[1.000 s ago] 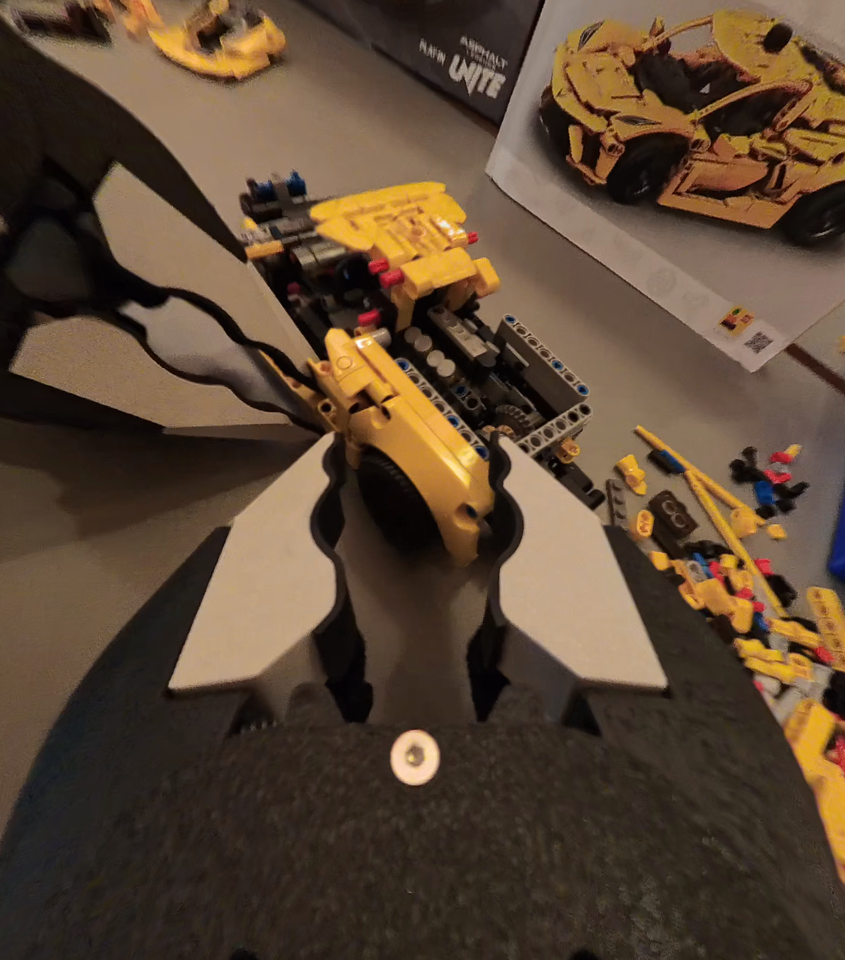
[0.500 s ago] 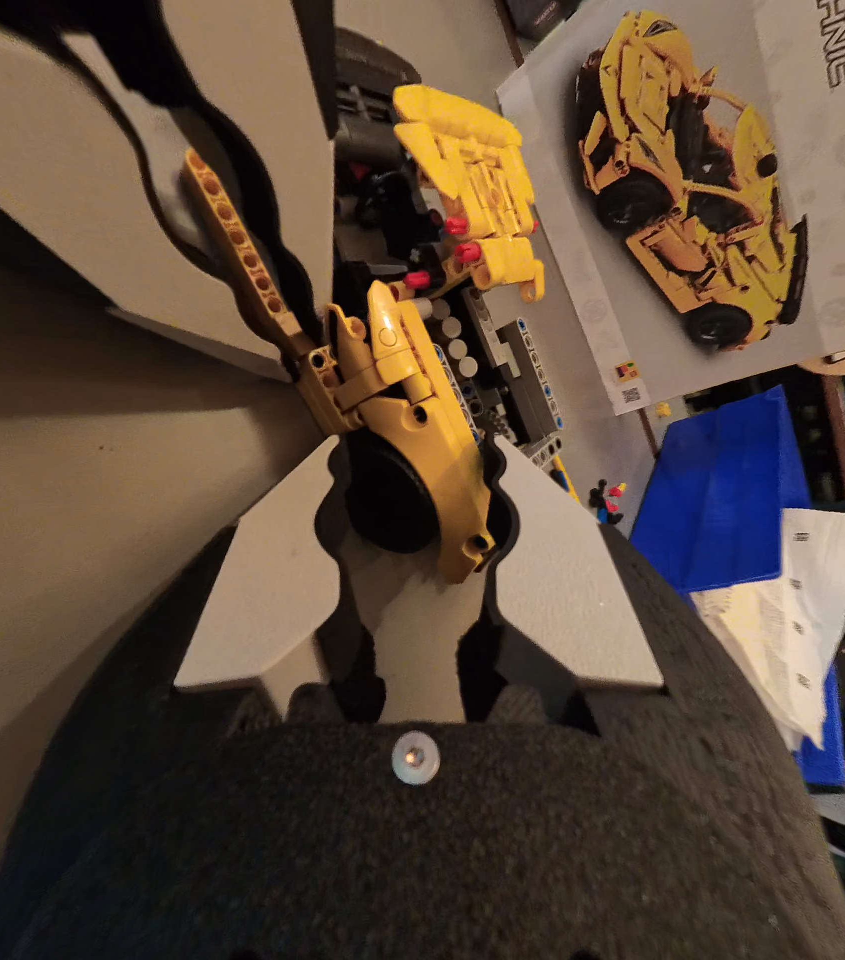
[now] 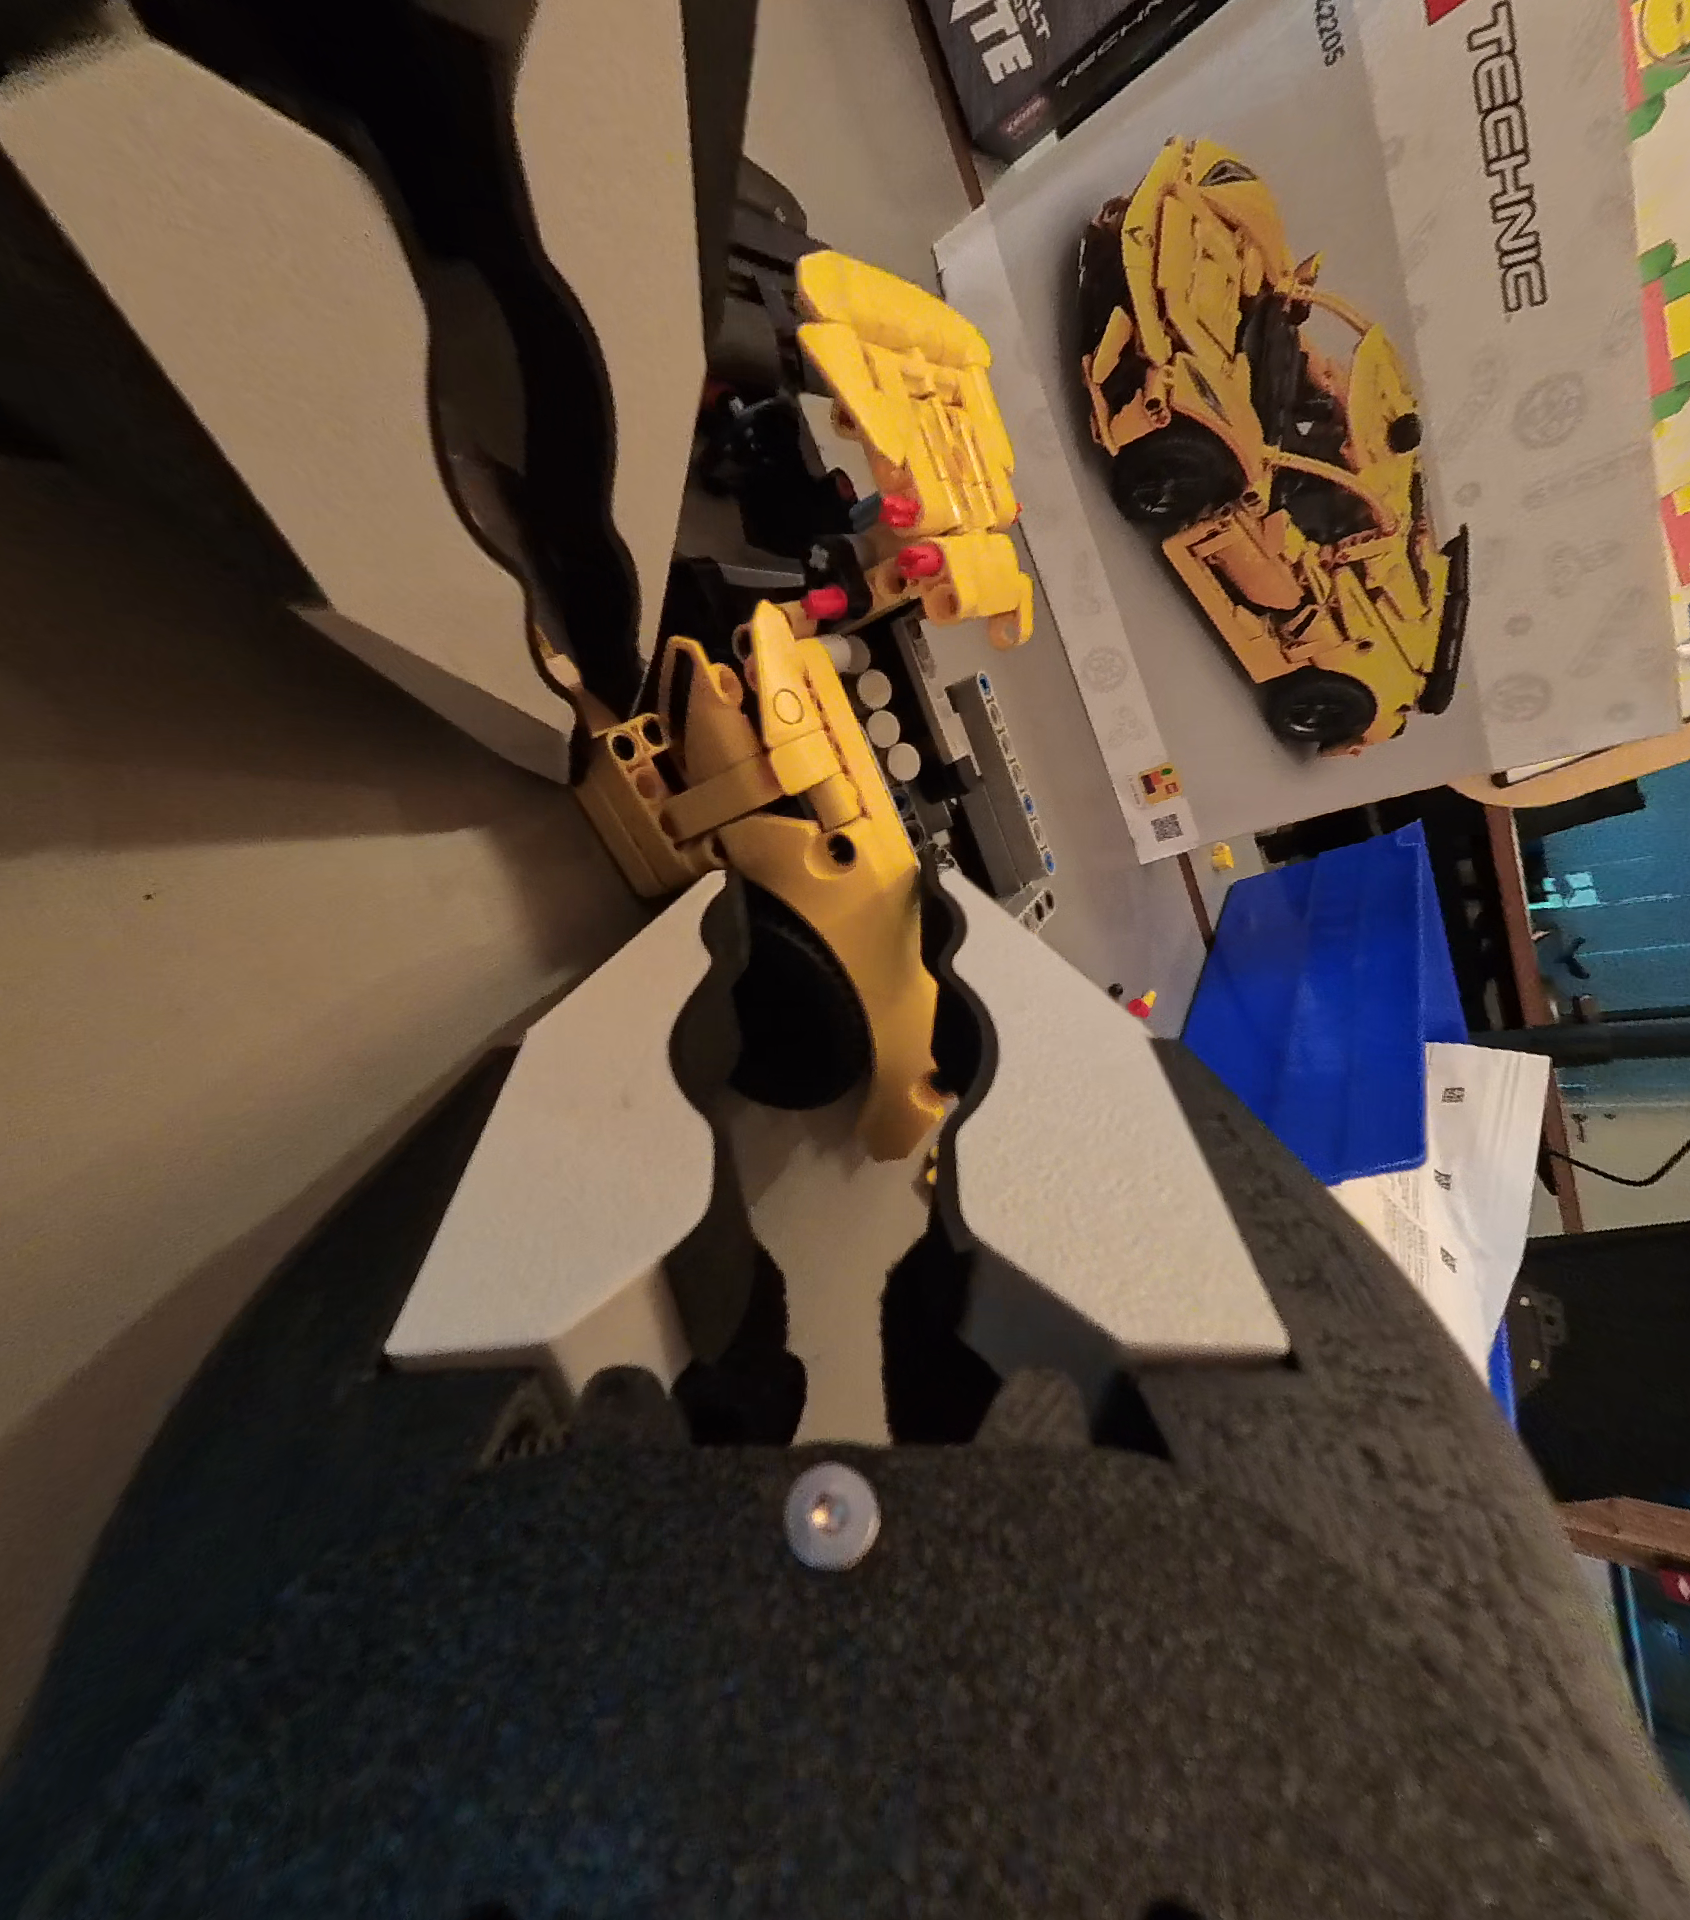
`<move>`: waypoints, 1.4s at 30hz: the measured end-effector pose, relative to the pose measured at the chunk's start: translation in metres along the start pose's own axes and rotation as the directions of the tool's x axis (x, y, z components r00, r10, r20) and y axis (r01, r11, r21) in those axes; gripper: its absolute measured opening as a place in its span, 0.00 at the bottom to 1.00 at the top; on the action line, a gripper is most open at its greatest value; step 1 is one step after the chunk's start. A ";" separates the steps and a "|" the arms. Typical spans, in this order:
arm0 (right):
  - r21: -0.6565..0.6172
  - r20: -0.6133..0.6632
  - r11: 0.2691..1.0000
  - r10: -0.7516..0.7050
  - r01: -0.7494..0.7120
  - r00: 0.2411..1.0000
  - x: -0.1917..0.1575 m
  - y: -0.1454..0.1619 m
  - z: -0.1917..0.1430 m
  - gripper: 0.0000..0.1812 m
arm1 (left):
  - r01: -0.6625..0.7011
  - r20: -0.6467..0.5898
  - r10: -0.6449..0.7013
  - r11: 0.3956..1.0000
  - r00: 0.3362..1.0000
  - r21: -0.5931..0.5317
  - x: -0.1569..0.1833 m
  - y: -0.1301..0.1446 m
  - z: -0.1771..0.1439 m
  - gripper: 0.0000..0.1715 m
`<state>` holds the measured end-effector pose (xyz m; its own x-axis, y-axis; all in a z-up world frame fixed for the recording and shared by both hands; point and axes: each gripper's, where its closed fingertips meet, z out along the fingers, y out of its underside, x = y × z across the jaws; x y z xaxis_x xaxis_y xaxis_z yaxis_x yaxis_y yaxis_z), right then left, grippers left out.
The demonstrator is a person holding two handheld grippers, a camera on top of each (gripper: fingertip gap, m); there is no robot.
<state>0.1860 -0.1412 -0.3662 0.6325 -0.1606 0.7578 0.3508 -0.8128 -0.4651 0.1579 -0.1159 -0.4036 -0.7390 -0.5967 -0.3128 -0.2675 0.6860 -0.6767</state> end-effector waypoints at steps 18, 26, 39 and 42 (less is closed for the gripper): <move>0.063 -0.074 0.996 0.061 -0.056 0.995 0.011 -0.003 0.007 0.11 | 0.068 -0.043 -0.068 0.998 0.997 -0.007 -0.012 0.004 -0.001 0.05; 0.089 -0.022 0.946 0.314 -0.311 0.949 0.007 0.001 0.003 0.23 | 0.038 -0.100 -0.038 0.999 0.994 -0.005 -0.009 0.003 -0.007 0.04; 0.040 0.072 0.910 0.409 -0.413 0.909 0.009 -0.003 0.018 0.27 | -0.048 -0.085 0.049 0.999 0.995 0.019 -0.011 0.009 -0.010 0.04; 0.026 0.102 0.894 0.443 -0.448 0.891 0.010 -0.001 0.018 0.26 | -0.057 -0.073 0.057 0.998 0.996 0.012 -0.011 0.010 -0.009 0.04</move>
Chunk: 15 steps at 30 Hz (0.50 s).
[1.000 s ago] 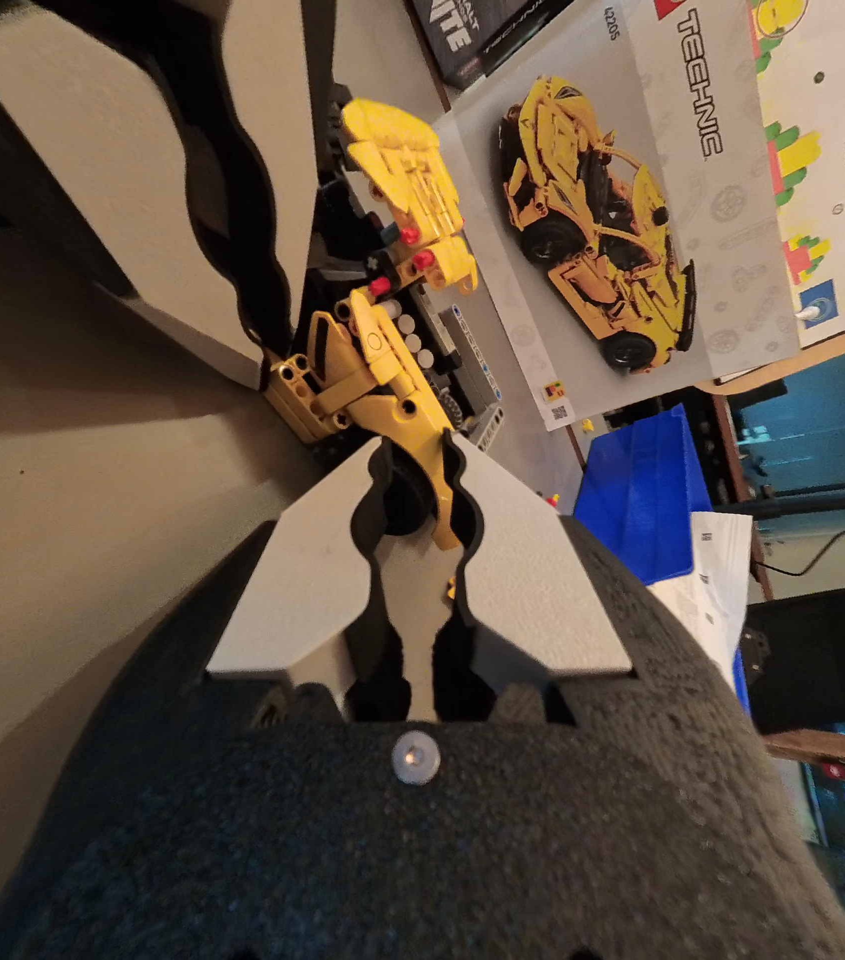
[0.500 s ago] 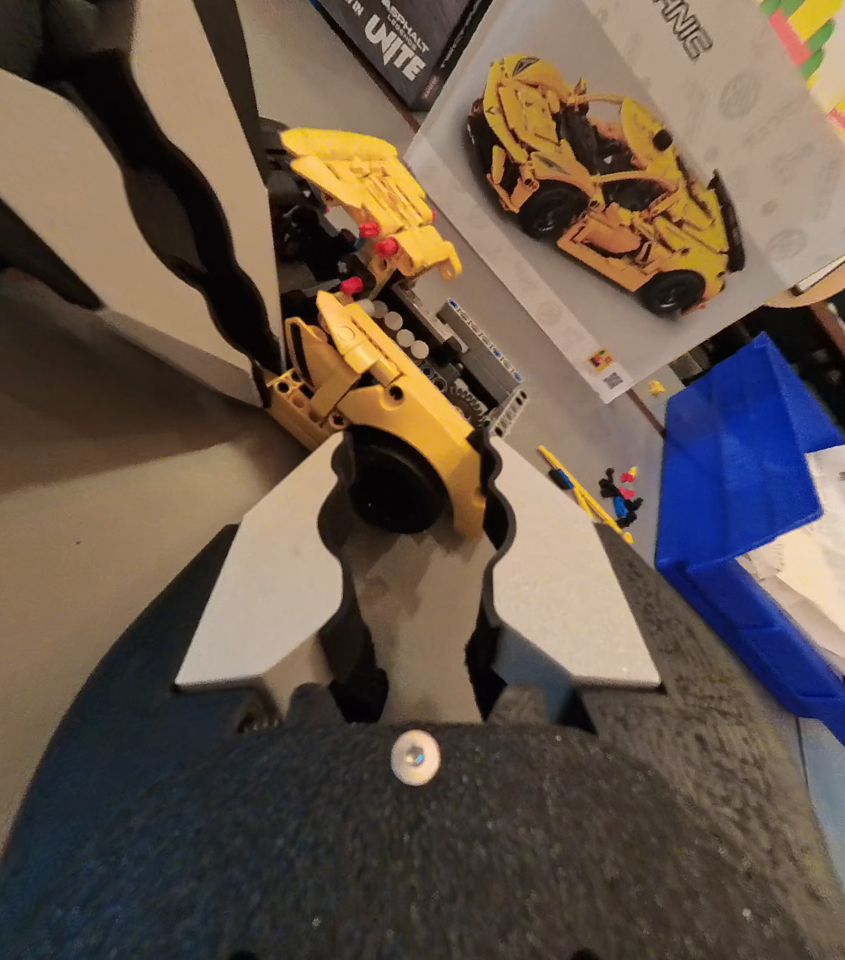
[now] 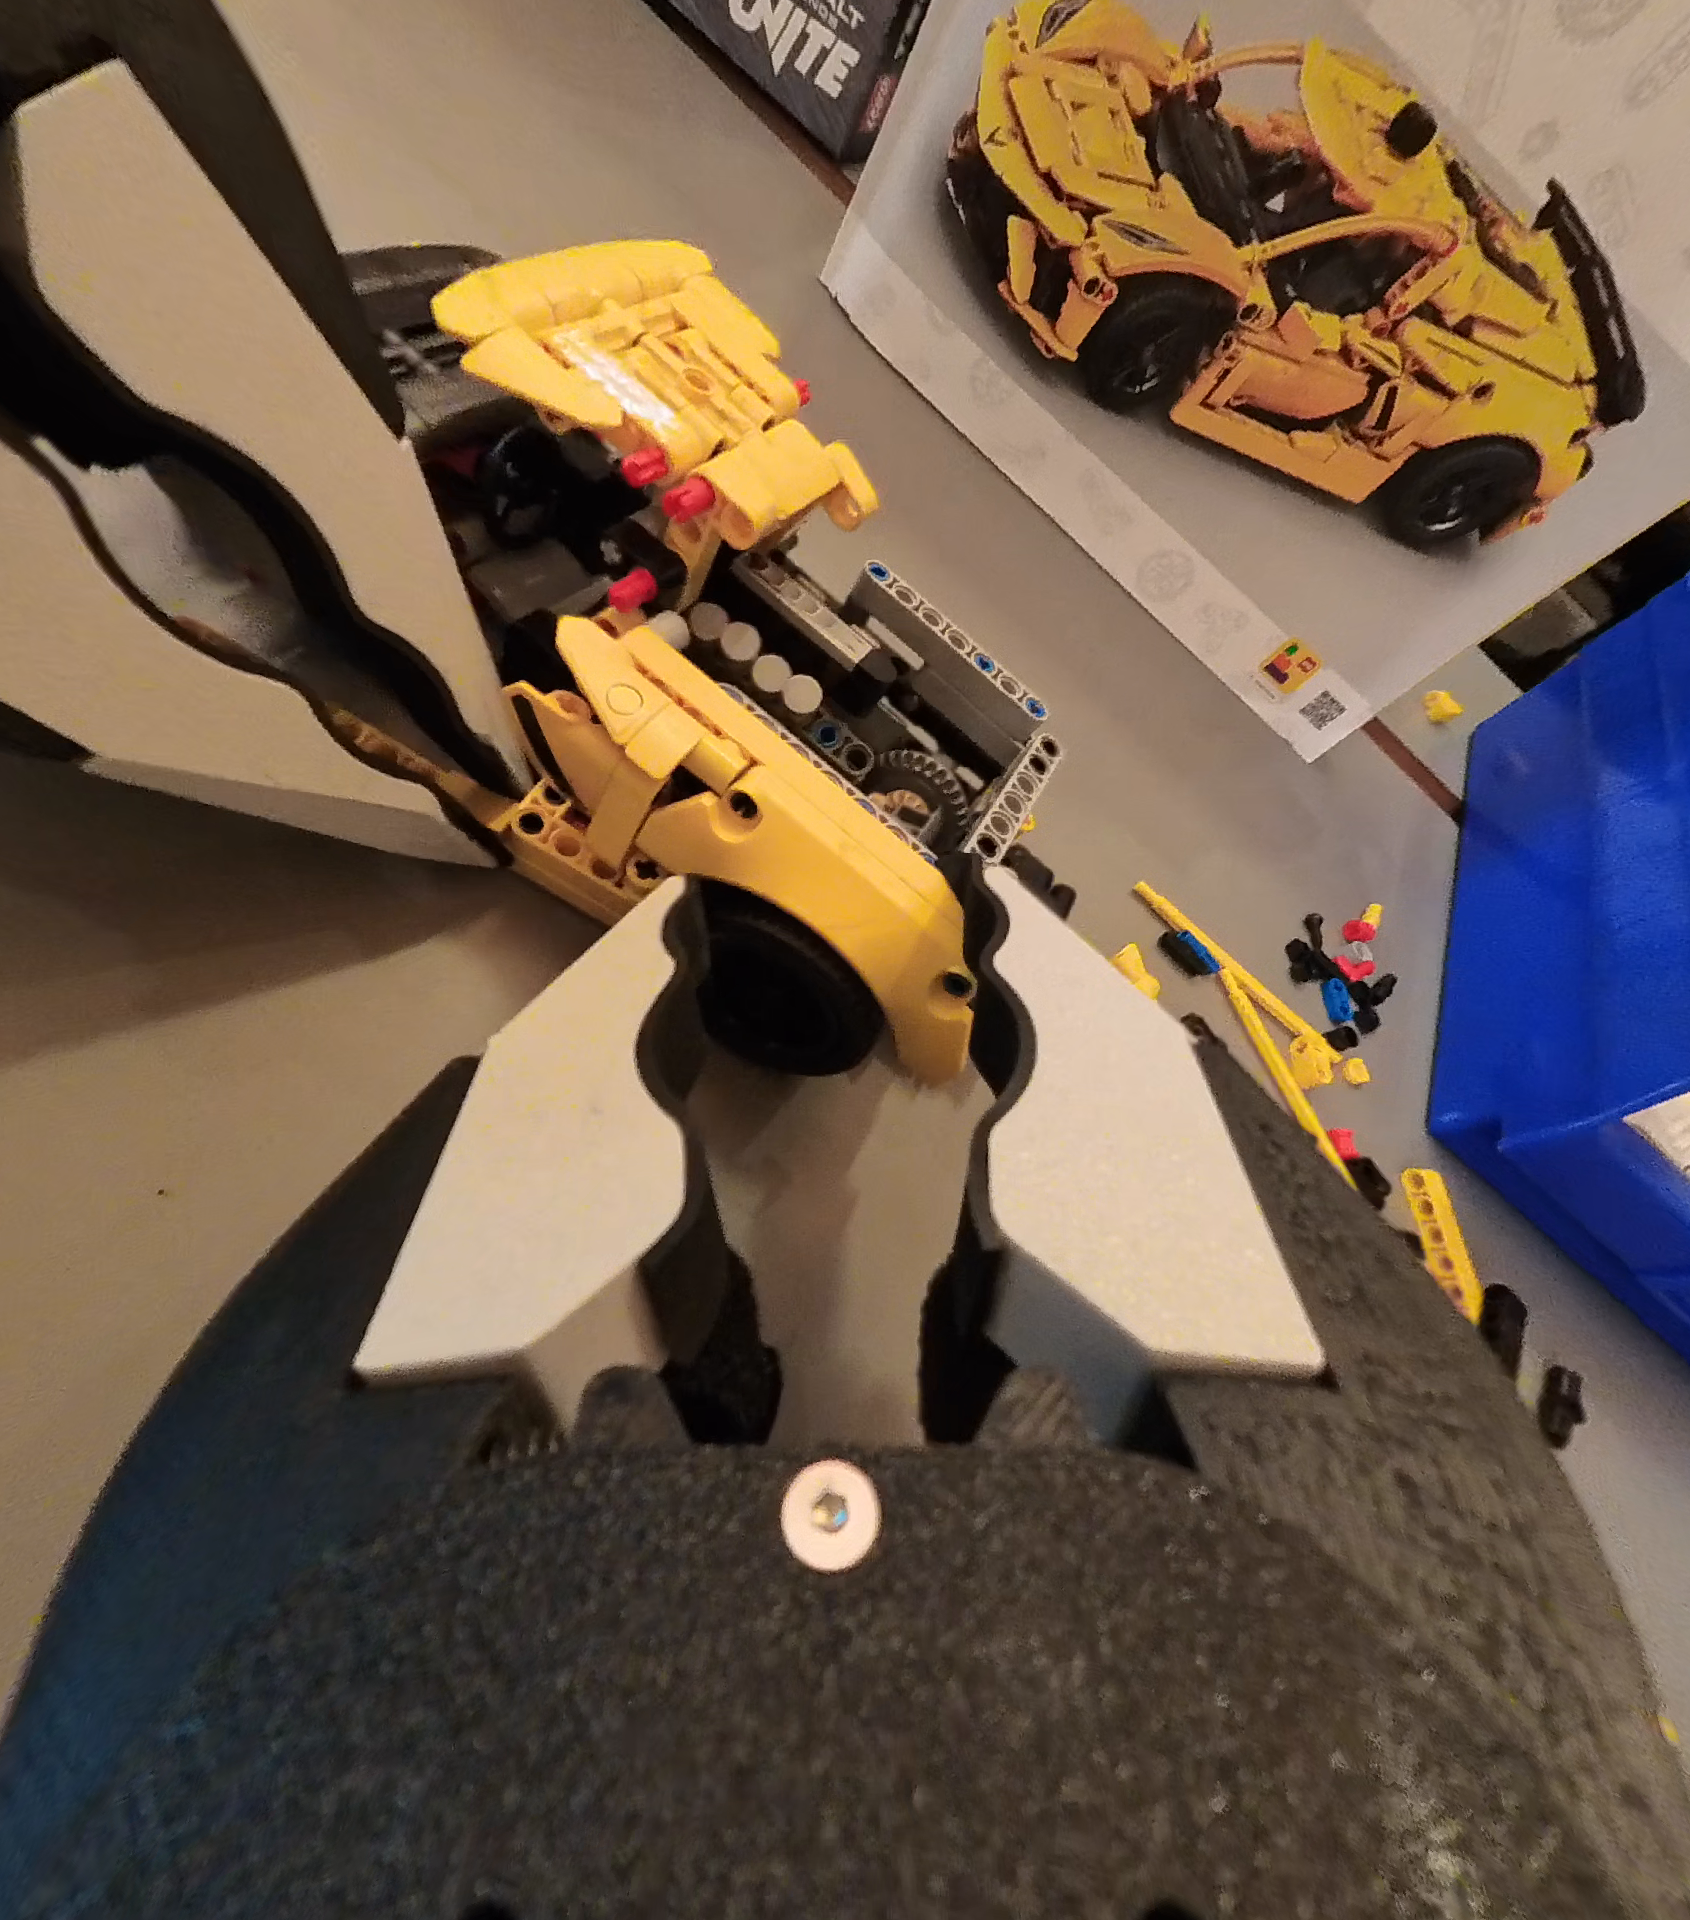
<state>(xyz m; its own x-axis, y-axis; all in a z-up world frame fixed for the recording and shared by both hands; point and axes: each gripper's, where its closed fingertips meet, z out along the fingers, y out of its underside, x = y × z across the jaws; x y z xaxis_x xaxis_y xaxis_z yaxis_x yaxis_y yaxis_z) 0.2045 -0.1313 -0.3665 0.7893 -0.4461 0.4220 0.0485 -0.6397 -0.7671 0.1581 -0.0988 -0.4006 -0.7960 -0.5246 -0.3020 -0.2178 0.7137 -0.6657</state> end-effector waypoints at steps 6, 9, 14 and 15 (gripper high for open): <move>0.024 0.003 0.999 0.031 -0.031 1.000 0.004 -0.002 -0.002 0.22 | 0.067 -0.015 -0.067 0.998 0.998 -0.004 -0.003 0.000 0.002 0.04; 0.043 -0.098 0.995 -0.080 0.085 0.992 0.002 -0.003 -0.005 0.20 | 0.090 0.009 -0.090 0.996 0.996 0.012 -0.006 0.000 0.003 0.04; 0.051 -0.069 0.997 -0.057 0.061 0.996 -0.016 -0.009 -0.011 0.30 | 0.099 0.033 -0.100 0.995 0.994 0.020 -0.006 -0.002 0.005 0.05; 0.050 -0.088 0.995 -0.081 0.086 0.993 -0.014 -0.010 -0.009 0.30 | 0.098 0.028 -0.099 0.995 0.995 0.020 -0.006 -0.002 0.005 0.05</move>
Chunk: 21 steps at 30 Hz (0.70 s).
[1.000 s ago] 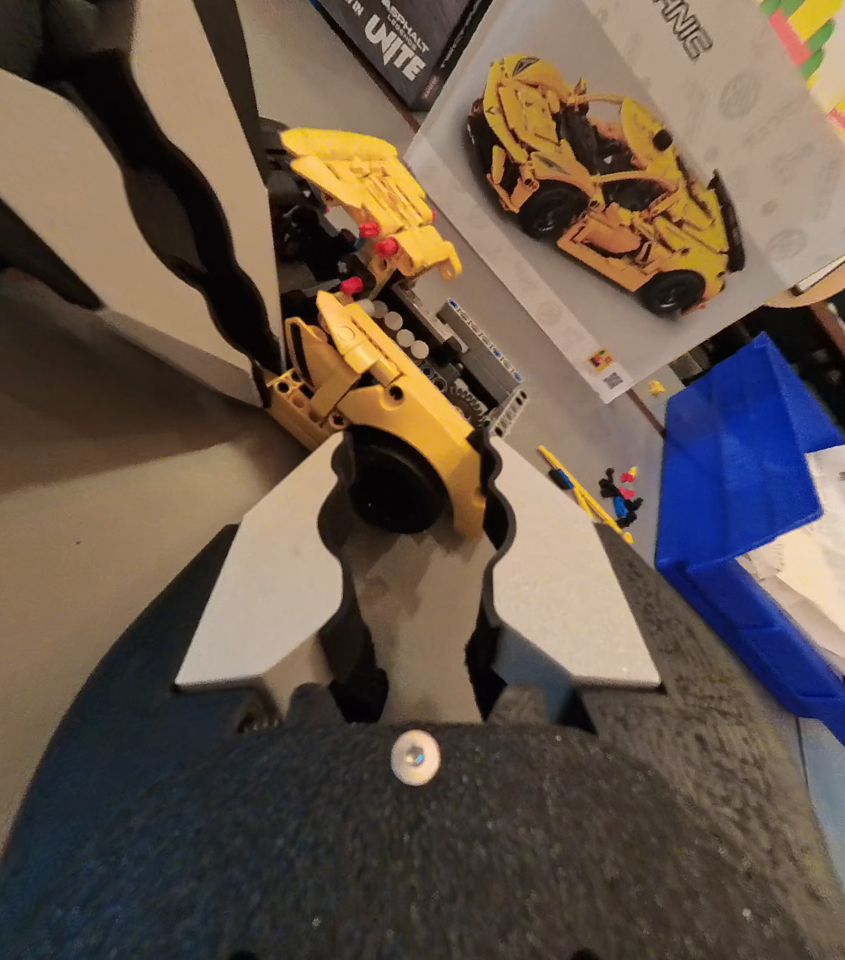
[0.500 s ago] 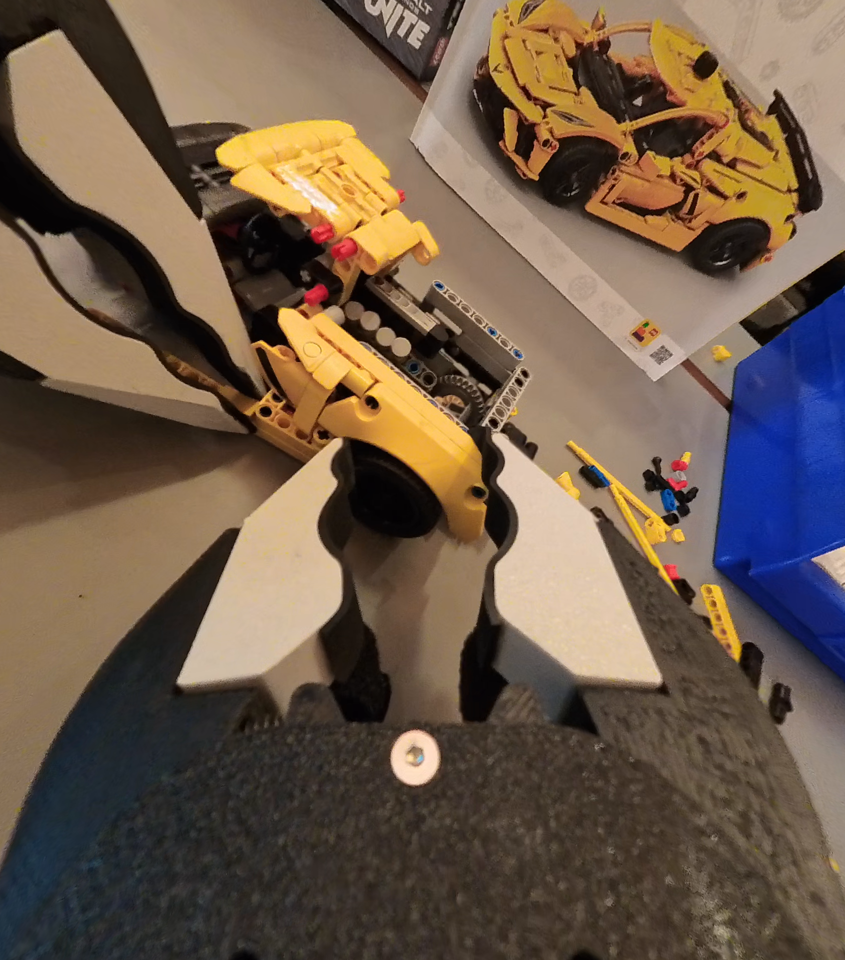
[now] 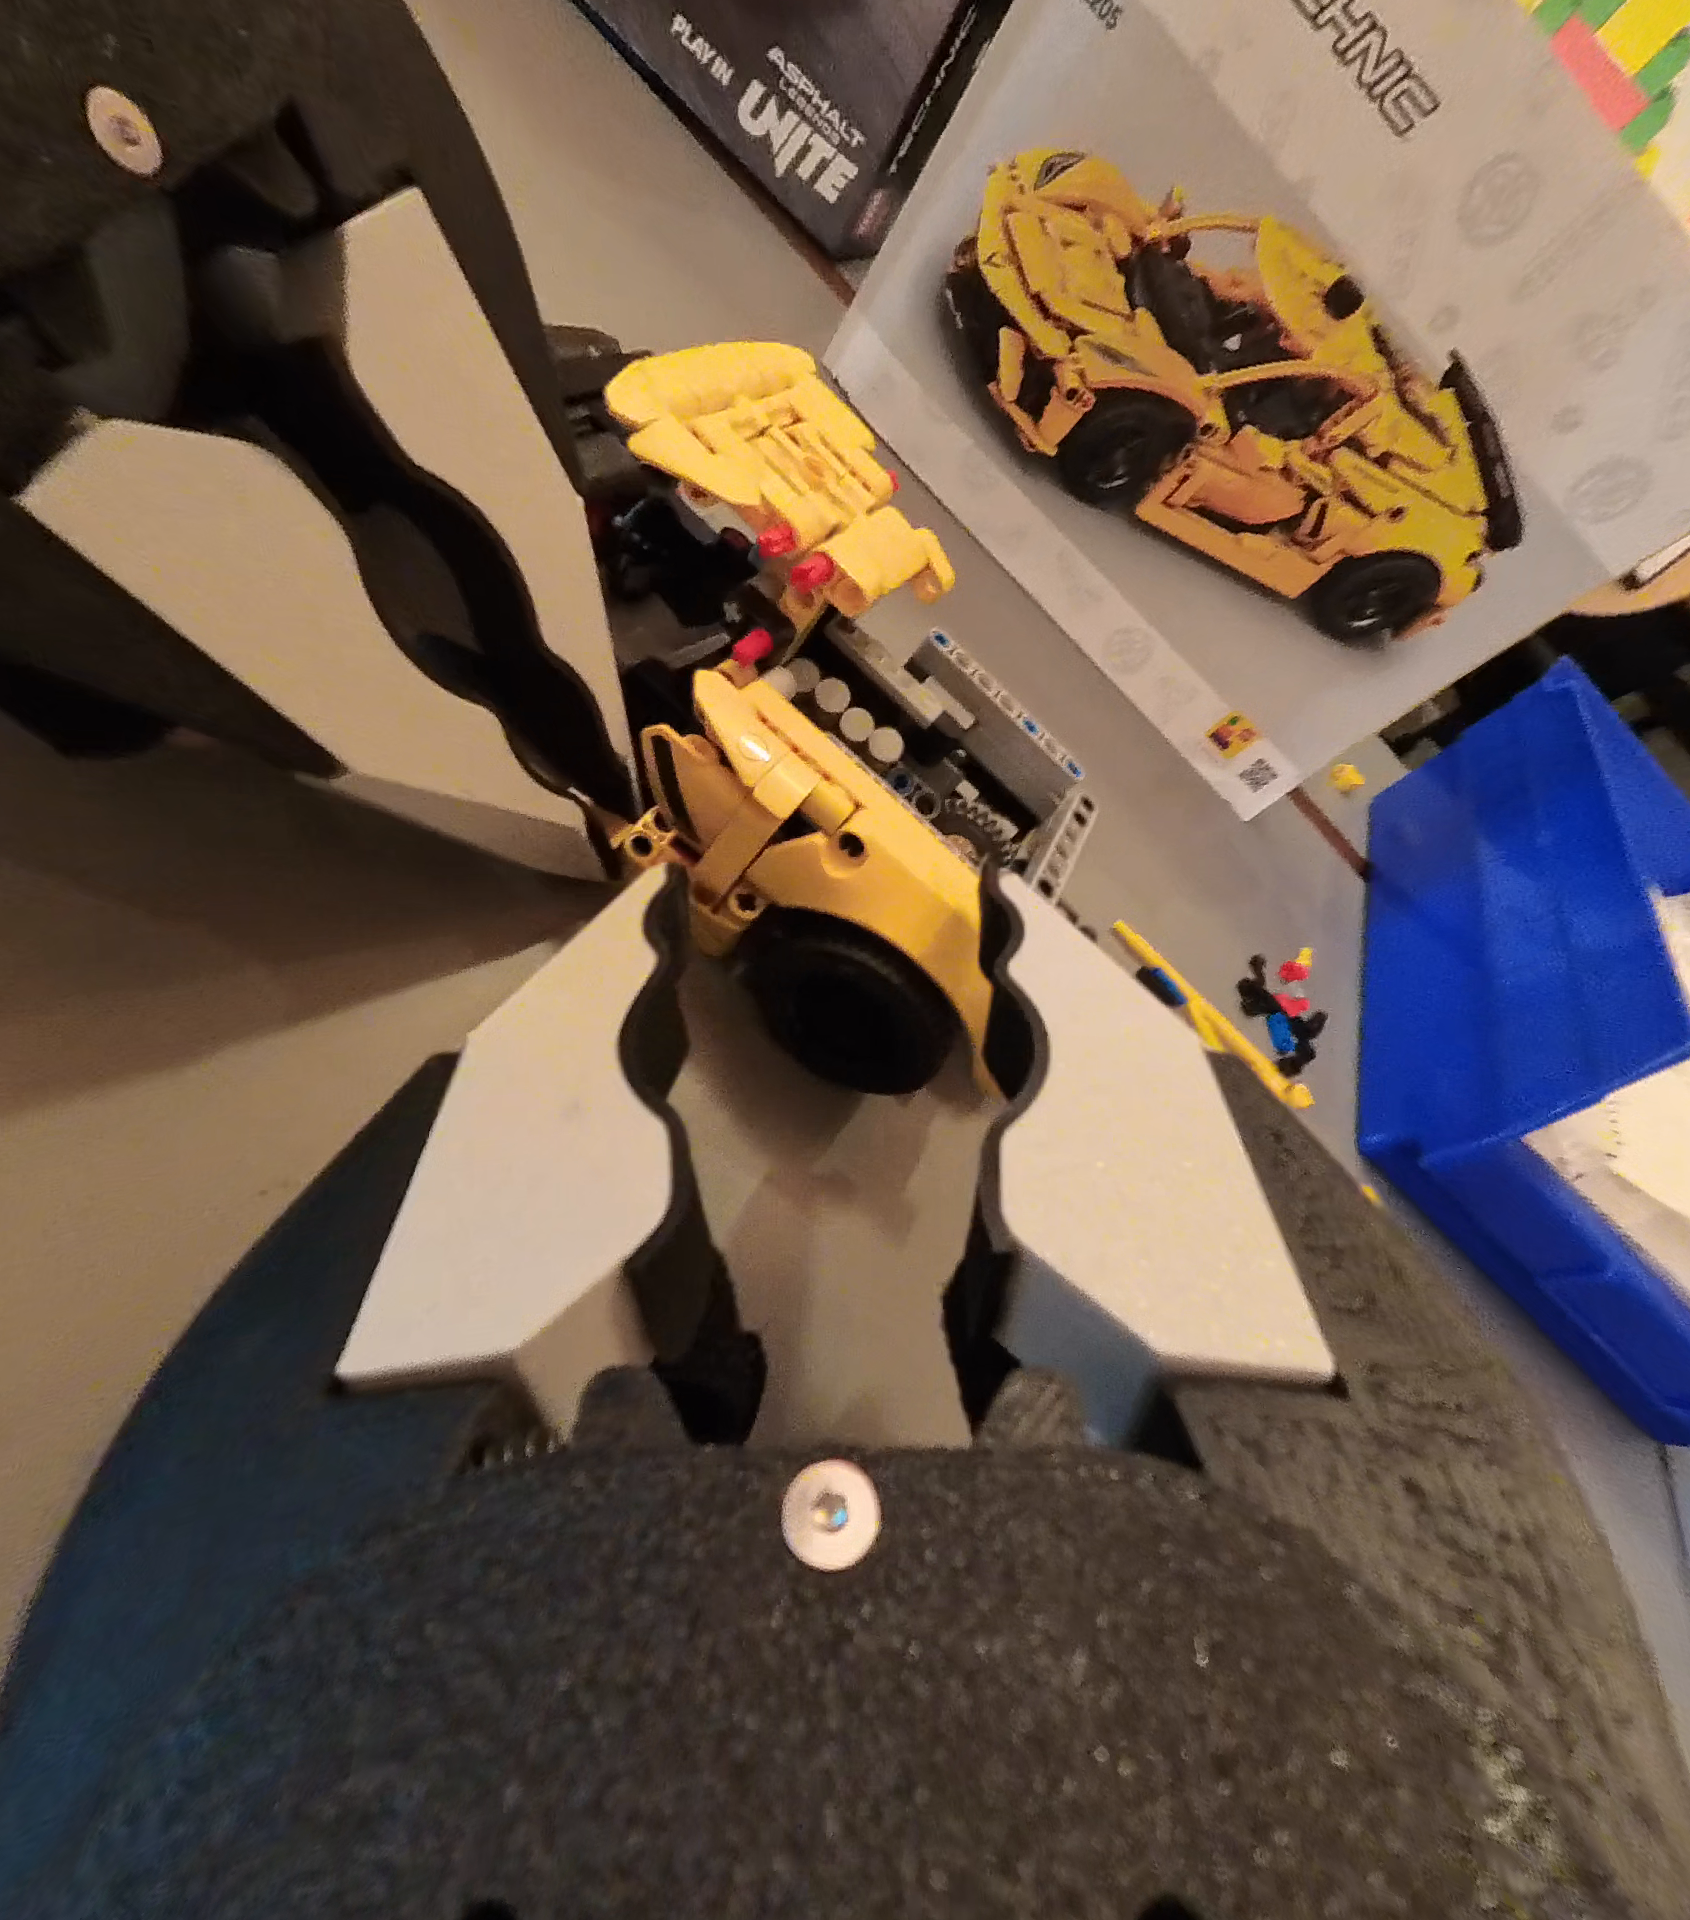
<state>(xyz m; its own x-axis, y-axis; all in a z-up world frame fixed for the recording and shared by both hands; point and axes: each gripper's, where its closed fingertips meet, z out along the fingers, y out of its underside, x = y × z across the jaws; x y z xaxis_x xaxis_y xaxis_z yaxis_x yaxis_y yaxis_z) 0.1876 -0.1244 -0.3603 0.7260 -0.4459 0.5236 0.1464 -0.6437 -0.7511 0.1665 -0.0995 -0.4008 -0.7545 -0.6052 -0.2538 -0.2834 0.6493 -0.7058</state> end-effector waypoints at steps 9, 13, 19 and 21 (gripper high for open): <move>-0.031 -0.104 0.932 -0.363 0.362 0.926 -0.002 -0.009 0.009 0.30 | 0.020 -0.063 -0.019 1.000 0.998 0.010 -0.002 0.001 -0.001 0.04; 0.021 -0.129 0.933 -0.354 0.359 0.926 -0.001 -0.017 0.005 0.18 | 0.022 -0.066 -0.021 1.000 0.998 0.013 -0.002 0.001 -0.001 0.05; 0.032 -0.124 0.948 -0.312 0.318 0.942 -0.004 -0.020 0.005 0.20 | 0.032 -0.083 -0.031 0.999 0.996 0.016 -0.002 0.003 -0.003 0.04; 0.040 -0.072 0.979 -0.196 0.200 0.978 -0.001 -0.017 0.004 0.22 | 0.013 -0.064 -0.012 1.000 0.998 0.028 -0.003 0.003 -0.002 0.05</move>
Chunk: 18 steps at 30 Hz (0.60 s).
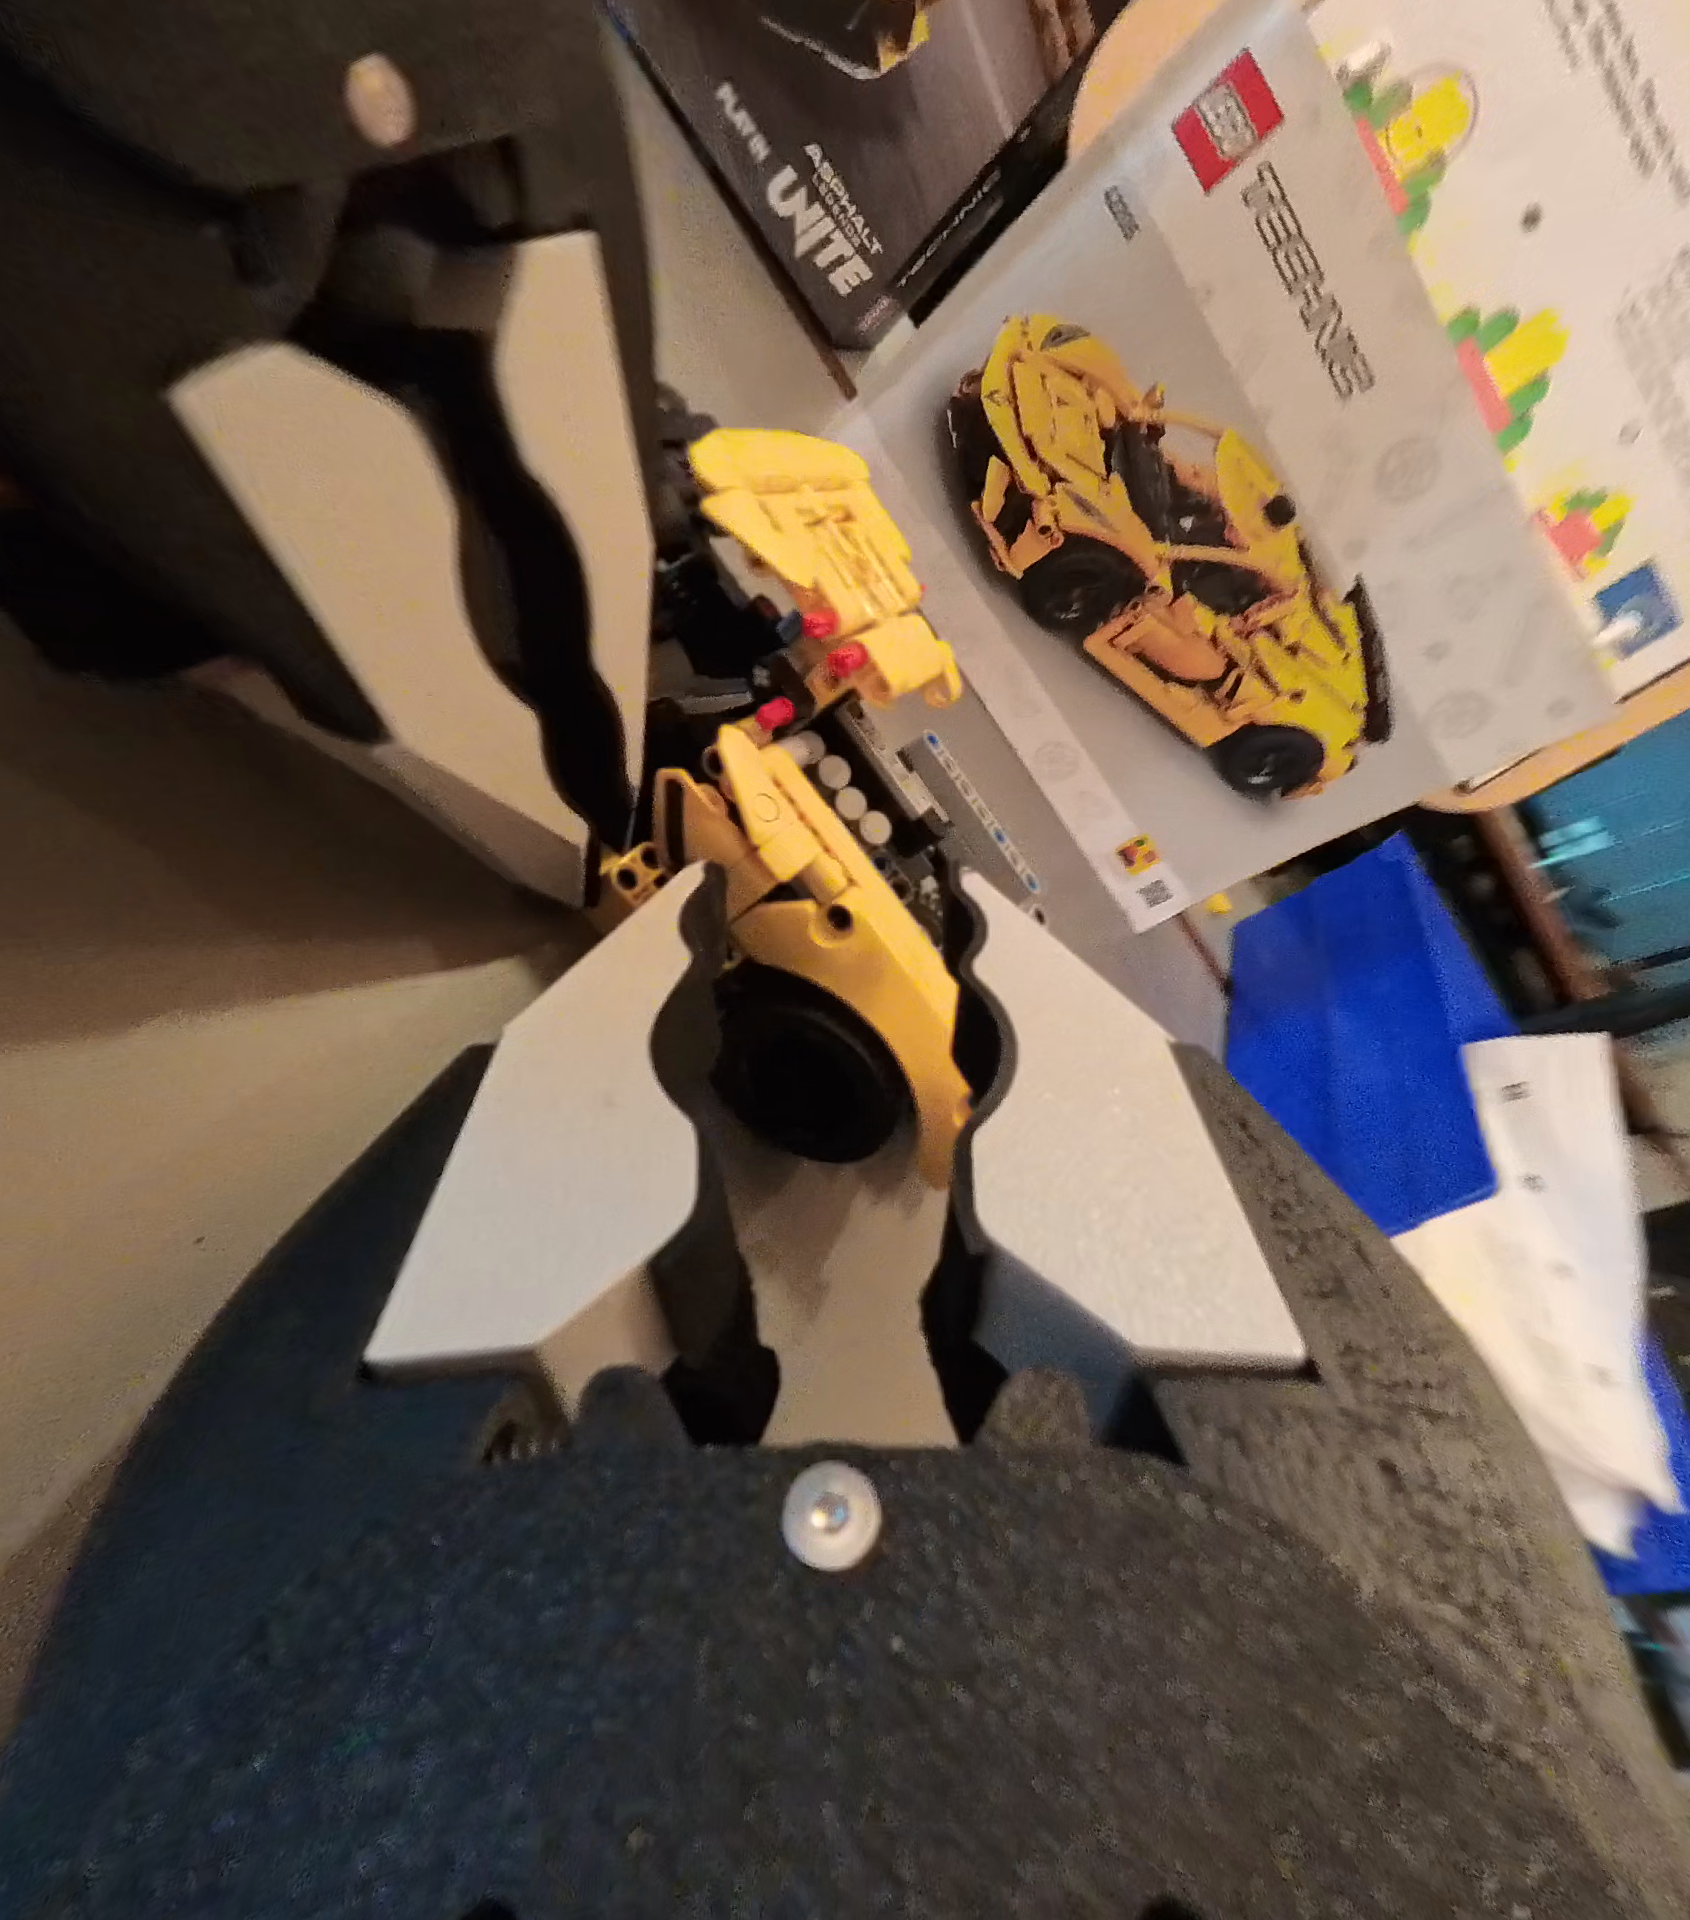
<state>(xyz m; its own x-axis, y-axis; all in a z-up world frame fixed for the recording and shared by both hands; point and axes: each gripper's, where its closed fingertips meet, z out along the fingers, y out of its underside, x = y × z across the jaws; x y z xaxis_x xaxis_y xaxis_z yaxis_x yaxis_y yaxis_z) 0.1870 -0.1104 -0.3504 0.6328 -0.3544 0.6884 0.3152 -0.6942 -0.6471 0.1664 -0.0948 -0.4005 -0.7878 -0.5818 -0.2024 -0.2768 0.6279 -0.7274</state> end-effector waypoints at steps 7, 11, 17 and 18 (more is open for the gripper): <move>-0.068 0.296 0.808 0.577 -0.586 0.761 0.014 0.028 -0.008 0.30 | -0.082 0.045 0.081 0.996 0.996 0.018 -0.001 0.000 -0.005 0.05; -0.057 0.455 0.737 0.619 -0.673 0.640 0.010 0.021 -0.018 0.26 | -0.129 -0.043 0.128 0.992 0.991 -0.019 0.003 0.014 -0.022 0.05; -0.152 0.621 0.779 0.554 -0.608 0.554 -0.026 0.006 -0.021 0.23 | -0.080 -0.054 0.076 0.994 0.996 -0.077 -0.005 0.034 -0.045 0.05; -0.139 0.619 0.782 0.547 -0.607 0.564 -0.025 0.004 -0.019 0.23 | -0.070 -0.057 0.066 0.995 0.996 -0.068 -0.005 0.032 -0.046 0.06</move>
<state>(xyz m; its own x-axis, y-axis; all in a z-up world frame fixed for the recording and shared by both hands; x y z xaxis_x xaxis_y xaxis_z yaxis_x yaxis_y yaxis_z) 0.1589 -0.1164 -0.3643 0.9667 -0.1921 -0.1689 -0.2360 -0.4149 -0.8787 0.1357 -0.0479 -0.3926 -0.8345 -0.5084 -0.2125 -0.2574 0.7006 -0.6655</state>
